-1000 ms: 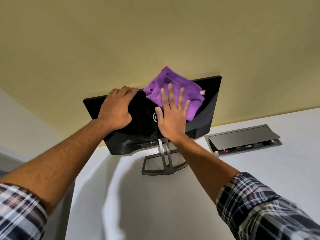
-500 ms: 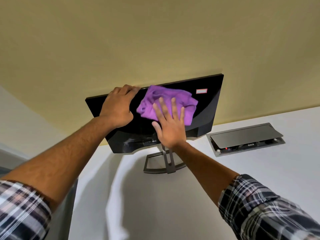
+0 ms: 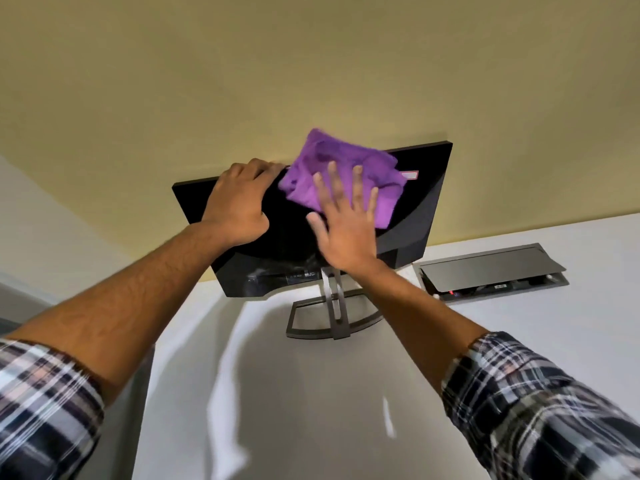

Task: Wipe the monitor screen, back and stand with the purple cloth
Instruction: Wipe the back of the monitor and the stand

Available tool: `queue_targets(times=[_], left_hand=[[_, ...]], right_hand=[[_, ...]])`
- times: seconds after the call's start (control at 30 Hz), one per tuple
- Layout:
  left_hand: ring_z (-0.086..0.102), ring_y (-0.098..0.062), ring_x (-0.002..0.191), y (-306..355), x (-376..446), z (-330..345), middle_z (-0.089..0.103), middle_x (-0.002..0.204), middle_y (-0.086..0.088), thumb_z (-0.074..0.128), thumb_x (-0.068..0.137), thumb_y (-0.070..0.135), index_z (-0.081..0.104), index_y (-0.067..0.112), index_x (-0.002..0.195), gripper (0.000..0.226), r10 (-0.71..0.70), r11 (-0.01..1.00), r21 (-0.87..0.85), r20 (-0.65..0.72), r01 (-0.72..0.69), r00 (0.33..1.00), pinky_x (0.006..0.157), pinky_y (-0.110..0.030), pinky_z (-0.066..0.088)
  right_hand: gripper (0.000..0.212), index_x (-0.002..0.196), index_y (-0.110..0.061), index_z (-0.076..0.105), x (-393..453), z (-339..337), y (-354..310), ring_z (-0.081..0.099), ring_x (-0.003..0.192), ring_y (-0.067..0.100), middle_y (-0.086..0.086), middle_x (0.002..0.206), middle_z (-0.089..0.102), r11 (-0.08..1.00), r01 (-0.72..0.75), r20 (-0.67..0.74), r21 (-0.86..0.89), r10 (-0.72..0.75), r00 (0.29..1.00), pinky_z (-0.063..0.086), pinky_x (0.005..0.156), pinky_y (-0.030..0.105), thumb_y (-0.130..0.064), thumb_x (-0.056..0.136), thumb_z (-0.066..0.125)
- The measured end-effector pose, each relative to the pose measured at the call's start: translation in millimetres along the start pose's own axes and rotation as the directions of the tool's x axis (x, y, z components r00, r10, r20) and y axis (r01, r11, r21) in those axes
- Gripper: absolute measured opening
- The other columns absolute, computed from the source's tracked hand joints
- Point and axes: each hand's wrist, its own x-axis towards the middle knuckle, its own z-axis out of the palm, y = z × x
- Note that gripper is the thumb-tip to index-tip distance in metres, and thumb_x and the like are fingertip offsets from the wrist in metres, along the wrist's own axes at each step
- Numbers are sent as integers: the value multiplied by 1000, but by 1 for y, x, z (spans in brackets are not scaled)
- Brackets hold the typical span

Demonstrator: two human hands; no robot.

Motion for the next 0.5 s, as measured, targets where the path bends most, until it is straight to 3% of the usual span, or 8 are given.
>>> queue_targets(times=[0.1, 0.2, 0.3, 0.4, 0.5], left_hand=[[45, -37, 124, 1, 0, -1, 47, 144, -10, 68, 69, 8, 39, 17, 153, 89, 0, 1000, 6, 12, 0, 1000, 107, -46, 39], [46, -36, 123, 0, -1, 0, 48, 144, -8, 64, 67, 4, 39, 18, 153, 90, 9, 1000, 8, -4, -9, 1000, 107, -45, 39], [43, -33, 126, -2, 0, -1, 44, 147, -5, 62, 71, 4, 36, 21, 154, 89, 9, 1000, 3, 13, -9, 1000, 110, -44, 37], [39, -30, 130, -2, 0, -3, 40, 150, -2, 63, 74, 4, 32, 23, 156, 89, 3, 1000, 4, 31, -4, 1000, 112, -42, 34], [38, -30, 132, -2, 0, -3, 39, 151, -2, 63, 75, 4, 32, 23, 156, 89, -3, 1000, -8, 45, 3, 999, 112, -42, 34]], right_hand=[[71, 168, -34, 9, -28, 19, -4, -12, 161, 33, -6, 176, -7, 977, 212, 121, -31, -207, 971, 5, 123, 70, -59, 107, 37], [70, 167, -37, 4, -56, 32, 26, -15, 161, 26, -9, 175, -8, 951, 307, 252, -36, -289, 924, 4, 125, 68, -57, 107, 35], [66, 167, -36, 8, -79, 32, 69, -9, 162, 29, -8, 176, 0, 940, 334, 276, -64, -305, 911, 9, 125, 68, -55, 110, 33], [66, 168, -33, 6, -78, 24, 84, -9, 161, 34, -4, 176, -2, 994, 99, 192, -39, -90, 977, 13, 122, 72, -55, 109, 27], [72, 168, -28, 1, -39, 11, 42, -16, 160, 36, -1, 175, -14, 973, -221, 70, 70, 217, 974, -5, 124, 68, -60, 107, 21]])
